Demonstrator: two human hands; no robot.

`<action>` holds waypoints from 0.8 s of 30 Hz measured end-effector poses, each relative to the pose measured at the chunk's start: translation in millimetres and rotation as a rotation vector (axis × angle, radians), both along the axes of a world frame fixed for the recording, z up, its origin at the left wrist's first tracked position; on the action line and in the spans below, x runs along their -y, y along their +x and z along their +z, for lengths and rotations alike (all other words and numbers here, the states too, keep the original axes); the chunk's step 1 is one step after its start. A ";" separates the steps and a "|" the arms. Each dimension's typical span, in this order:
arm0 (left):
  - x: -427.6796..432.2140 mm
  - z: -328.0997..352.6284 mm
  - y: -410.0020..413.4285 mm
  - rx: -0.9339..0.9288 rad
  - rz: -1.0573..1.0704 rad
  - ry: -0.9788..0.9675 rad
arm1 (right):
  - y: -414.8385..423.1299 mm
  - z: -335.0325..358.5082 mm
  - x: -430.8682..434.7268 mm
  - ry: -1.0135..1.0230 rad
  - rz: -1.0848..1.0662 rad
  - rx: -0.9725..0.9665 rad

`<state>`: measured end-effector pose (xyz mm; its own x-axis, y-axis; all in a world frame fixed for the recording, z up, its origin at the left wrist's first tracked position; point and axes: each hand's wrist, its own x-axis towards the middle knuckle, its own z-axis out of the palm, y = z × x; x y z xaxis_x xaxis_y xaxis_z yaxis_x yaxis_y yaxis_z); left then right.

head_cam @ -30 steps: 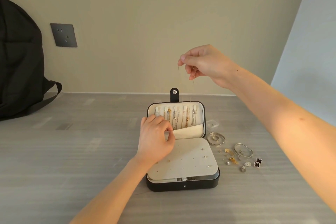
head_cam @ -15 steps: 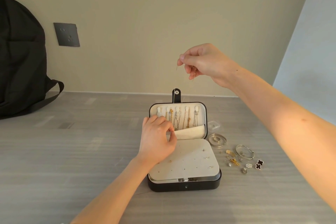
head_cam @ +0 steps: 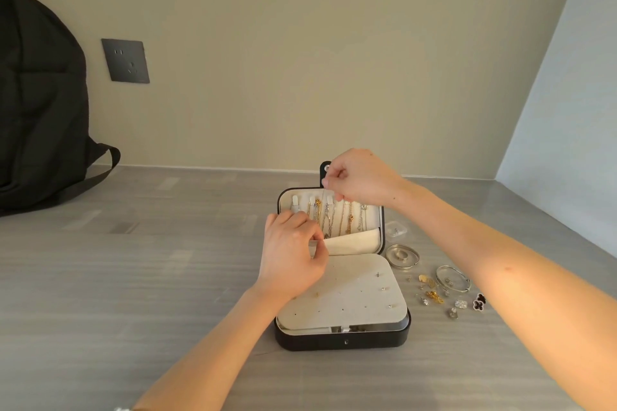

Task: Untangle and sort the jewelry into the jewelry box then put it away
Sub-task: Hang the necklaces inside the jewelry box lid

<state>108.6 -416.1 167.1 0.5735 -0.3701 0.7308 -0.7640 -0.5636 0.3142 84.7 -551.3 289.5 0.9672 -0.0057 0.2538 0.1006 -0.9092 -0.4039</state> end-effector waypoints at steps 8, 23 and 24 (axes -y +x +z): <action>1.1 1.5 -1.3 -0.018 0.015 0.022 | 8.6 -45.5 -7.6 -0.325 -0.307 0.287; 0.0 1.4 -1.4 -0.009 0.023 0.018 | 12.9 -65.2 5.0 -0.460 -0.096 0.691; -0.2 1.2 -1.3 -0.011 0.024 0.019 | 13.6 -64.1 6.2 -0.467 -0.083 0.706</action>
